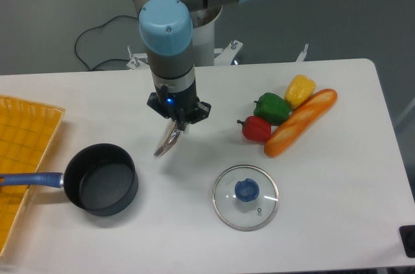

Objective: Pick up the toast
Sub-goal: 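Lift the bagged toast up off the table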

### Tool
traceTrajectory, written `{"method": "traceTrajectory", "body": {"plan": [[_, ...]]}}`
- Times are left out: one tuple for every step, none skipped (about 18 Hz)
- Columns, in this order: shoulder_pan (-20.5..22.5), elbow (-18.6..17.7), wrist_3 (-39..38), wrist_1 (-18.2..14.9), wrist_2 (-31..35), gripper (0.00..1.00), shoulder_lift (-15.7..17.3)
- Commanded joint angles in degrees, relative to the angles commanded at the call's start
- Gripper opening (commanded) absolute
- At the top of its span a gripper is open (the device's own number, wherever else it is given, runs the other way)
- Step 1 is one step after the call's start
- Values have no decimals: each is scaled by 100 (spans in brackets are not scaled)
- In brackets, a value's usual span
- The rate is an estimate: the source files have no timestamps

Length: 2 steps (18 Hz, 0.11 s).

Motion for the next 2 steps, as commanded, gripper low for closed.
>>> {"method": "traceTrajectory", "body": {"plan": [[0,0,0,-9,0,0,0],[0,0,0,-17,9,0,9]]}}
